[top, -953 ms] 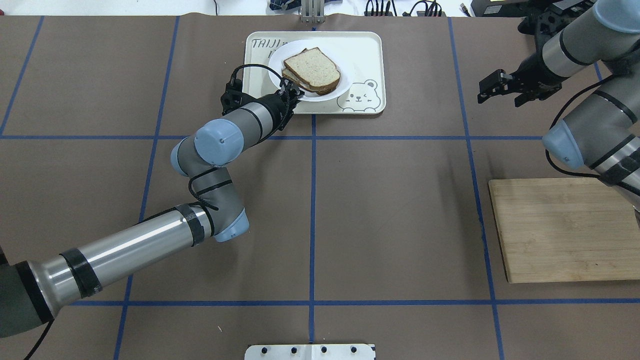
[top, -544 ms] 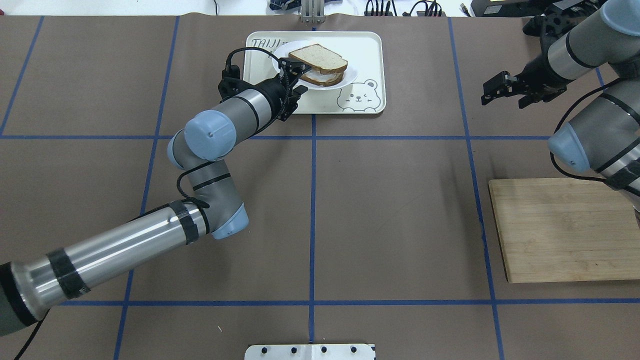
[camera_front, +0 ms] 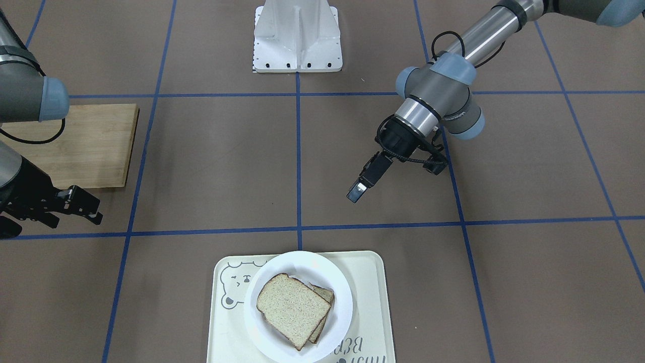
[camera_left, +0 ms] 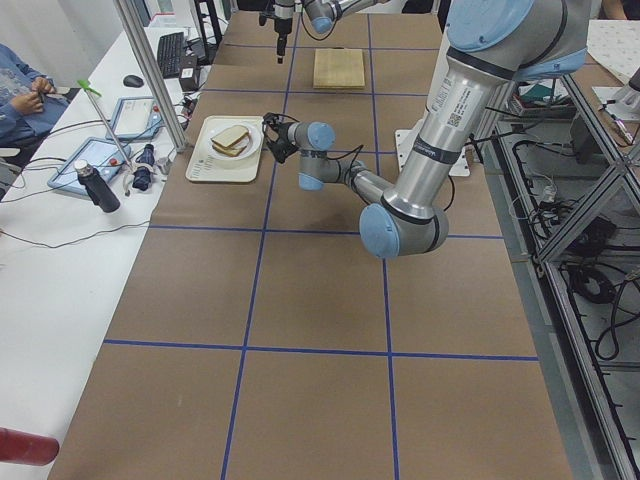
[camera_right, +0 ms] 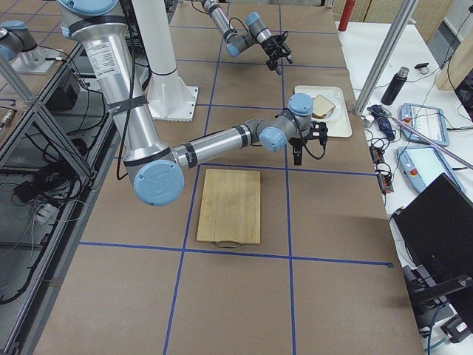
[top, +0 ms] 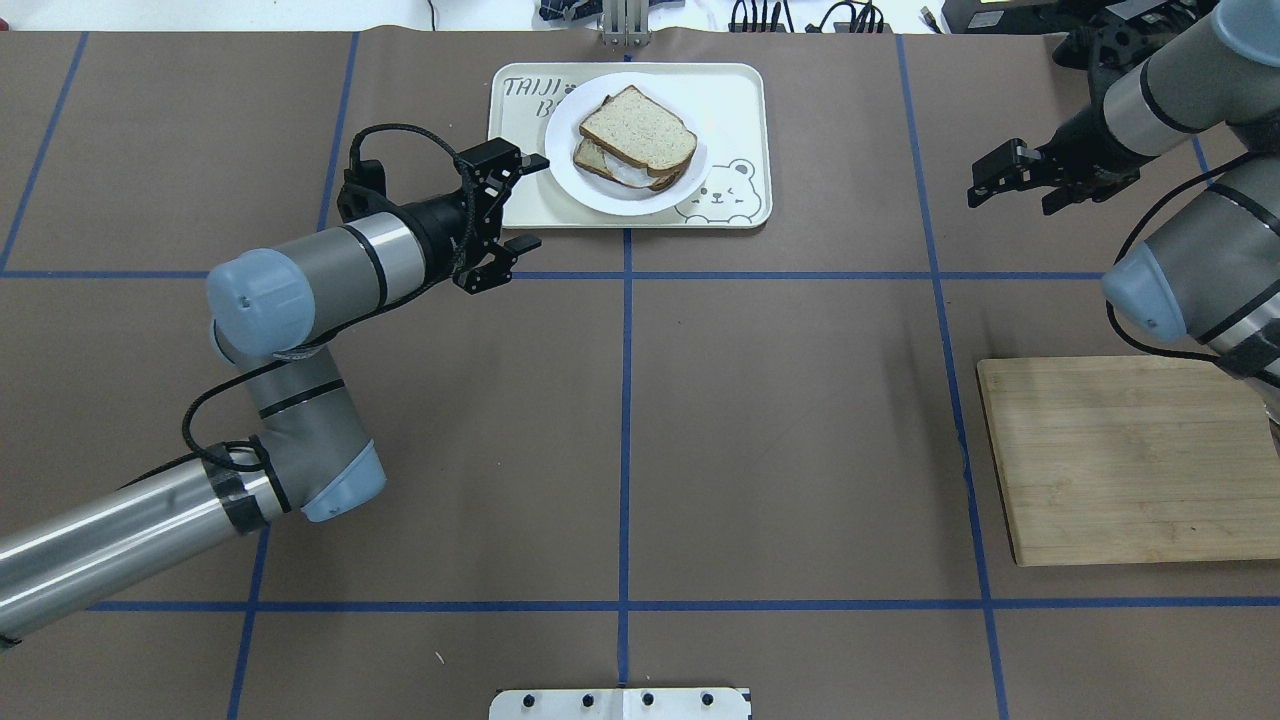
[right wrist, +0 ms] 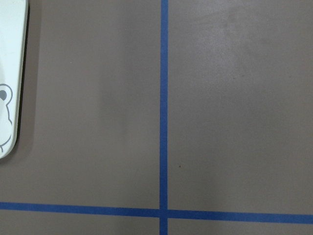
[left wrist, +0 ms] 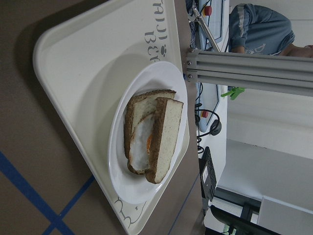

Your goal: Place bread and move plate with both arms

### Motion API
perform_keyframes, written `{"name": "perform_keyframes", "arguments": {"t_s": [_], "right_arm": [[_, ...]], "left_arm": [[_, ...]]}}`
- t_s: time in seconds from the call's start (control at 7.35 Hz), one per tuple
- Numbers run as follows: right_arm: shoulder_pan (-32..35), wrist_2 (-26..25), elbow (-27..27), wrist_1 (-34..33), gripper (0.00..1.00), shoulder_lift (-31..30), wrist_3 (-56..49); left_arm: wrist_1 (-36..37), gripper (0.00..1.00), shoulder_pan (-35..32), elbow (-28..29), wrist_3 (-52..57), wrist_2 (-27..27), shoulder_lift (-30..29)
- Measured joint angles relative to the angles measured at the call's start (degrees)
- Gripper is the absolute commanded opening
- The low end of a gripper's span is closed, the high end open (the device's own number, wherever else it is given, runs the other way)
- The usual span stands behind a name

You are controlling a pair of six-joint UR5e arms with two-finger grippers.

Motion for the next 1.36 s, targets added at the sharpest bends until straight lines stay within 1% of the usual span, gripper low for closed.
{"name": "perform_keyframes", "arguments": {"t_s": [0.14, 0.27, 0.41, 0.54, 0.68, 0.82, 0.95, 1.09, 1.22, 1.36], "right_arm": [[0.67, -0.06, 0.65, 0.0, 1.0, -0.81, -0.12], [2.08, -0.13, 1.54, -0.08, 1.0, -2.06, -1.1], [4.17, -0.25, 2.3, -0.24, 1.0, -3.6, -3.92], [6.68, -0.34, 2.61, -0.48, 1.0, -5.15, -8.27], [9.02, -0.88, 2.18, -0.67, 1.0, -6.54, -13.48], [11.18, -2.09, 0.86, -0.79, 1.0, -7.66, -19.51], [13.04, -2.93, -0.49, -0.86, 1.0, -8.12, -23.93], [14.65, -3.0, -1.17, -0.93, 1.0, -8.25, -25.84], [16.54, -2.32, -1.26, -1.66, 1.0, -8.21, -27.11], [18.39, -1.05, -0.8, -3.66, 1.0, -7.99, -28.59]], "left_arm": [[-0.02, 0.99, -0.77, -4.19, 1.2, -1.4, 4.6], [0.01, 0.99, -2.07, -7.41, 4.82, -3.6, 9.43], [0.09, 0.99, -4.33, -9.15, 11.0, -6.66, 14.0], [0.25, 0.99, -8.0, -9.86, 18.15, -10.71, 17.96], [0.74, 0.99, -13.81, -9.75, 25.81, -16.83, 21.04], [3.03, 0.99, -22.11, -9.04, 35.2, -25.82, 22.85], [8.27, 0.99, -30.96, -8.49, 46.78, -34.82, 23.59], [14.2, 0.99, -37.29, -8.28, 59.65, -40.31, 23.91], [20.14, 0.99, -42.2, -8.25, 74.29, -43.01, 24.45], [25.79, 0.99, -45.98, -8.41, 87.52, -43.86, 25.14]]}}
